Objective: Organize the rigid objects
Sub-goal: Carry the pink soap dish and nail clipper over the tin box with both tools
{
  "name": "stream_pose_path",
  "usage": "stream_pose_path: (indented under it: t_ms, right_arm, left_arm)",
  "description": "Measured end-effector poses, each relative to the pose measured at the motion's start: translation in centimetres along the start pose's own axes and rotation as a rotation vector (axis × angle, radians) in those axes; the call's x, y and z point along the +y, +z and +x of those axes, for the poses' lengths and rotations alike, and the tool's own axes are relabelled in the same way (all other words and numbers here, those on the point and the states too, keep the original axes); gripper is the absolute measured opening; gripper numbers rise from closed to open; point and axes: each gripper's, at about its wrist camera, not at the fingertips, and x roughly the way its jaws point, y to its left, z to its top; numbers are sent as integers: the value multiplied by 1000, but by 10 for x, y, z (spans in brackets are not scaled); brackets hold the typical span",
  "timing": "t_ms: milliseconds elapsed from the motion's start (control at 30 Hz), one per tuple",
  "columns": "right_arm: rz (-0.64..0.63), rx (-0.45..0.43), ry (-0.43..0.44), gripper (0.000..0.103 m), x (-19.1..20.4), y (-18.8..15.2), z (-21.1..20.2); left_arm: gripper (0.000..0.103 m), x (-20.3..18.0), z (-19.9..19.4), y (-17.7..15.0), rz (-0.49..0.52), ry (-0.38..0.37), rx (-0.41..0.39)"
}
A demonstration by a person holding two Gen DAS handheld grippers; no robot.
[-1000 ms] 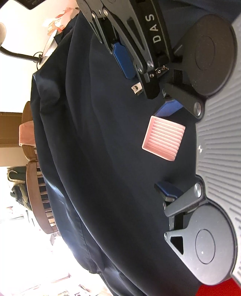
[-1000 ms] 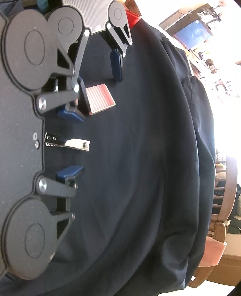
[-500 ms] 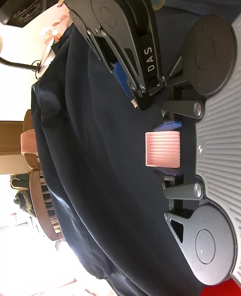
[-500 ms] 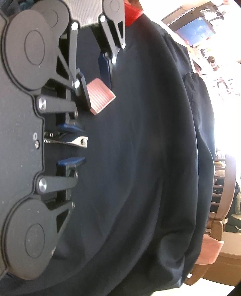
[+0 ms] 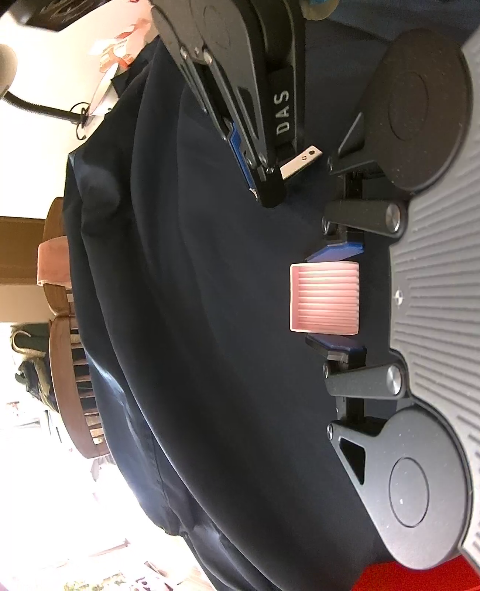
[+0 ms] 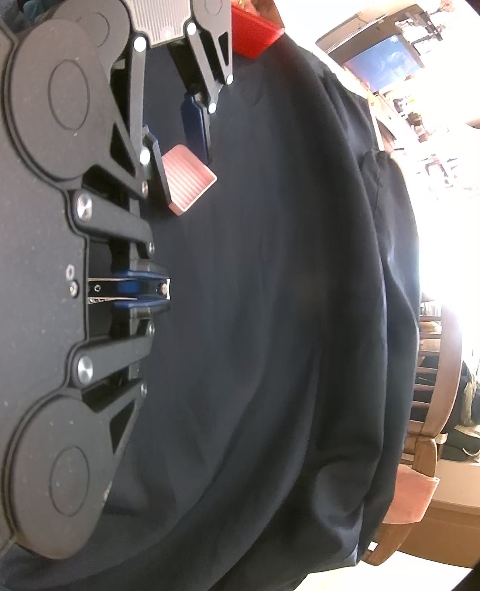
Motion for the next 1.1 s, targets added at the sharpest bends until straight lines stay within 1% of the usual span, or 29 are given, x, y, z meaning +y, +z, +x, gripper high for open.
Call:
stream_pose_path:
  t_ms: [233,600,867,1100]
  right_arm:
    - [12,-40,48,10,2,-4,-26]
    - [-41,-67,94,10,20,-11,-64]
    - [-104,-90,126,10,48,-13,-87]
    - [-146,-116,157,10,82,-12,-104]
  left_arm:
    - [40,0,-19,2,-48,9,-8]
    - [40,13,-56,-7,-136,31,-19]
    - [40,30,-89,-18,-218,36,-30]
    - [40,57,-126,-33,-279,50,-59]
